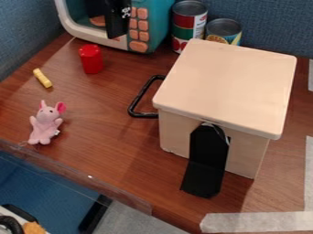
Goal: Open the drawer
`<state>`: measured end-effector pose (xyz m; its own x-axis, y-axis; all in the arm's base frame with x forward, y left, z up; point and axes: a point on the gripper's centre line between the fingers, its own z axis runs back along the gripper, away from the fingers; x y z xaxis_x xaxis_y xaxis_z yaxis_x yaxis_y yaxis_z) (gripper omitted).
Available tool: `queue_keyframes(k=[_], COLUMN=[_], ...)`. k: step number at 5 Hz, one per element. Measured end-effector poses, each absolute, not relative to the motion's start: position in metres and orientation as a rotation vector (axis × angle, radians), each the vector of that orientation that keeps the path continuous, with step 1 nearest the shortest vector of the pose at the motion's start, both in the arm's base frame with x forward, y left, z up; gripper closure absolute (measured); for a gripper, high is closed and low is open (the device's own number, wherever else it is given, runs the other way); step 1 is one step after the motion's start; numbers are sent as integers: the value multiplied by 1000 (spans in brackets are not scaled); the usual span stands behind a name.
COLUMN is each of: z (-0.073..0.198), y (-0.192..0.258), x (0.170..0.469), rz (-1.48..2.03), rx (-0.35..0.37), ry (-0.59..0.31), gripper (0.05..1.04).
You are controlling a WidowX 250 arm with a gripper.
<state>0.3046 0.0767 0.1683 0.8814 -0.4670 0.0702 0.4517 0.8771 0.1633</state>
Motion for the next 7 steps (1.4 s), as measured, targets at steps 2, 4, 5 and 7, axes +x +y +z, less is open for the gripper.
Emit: queue_keyframes(k=[2, 4, 5, 7], z=[139, 110, 98, 68], y=[70, 60, 60, 71], x=[300, 305, 310, 308], rz=[-451, -372, -250, -177], rx=[173, 175, 99, -121], ry=[-60, -86, -145, -140], gripper=[83, 83, 83, 83])
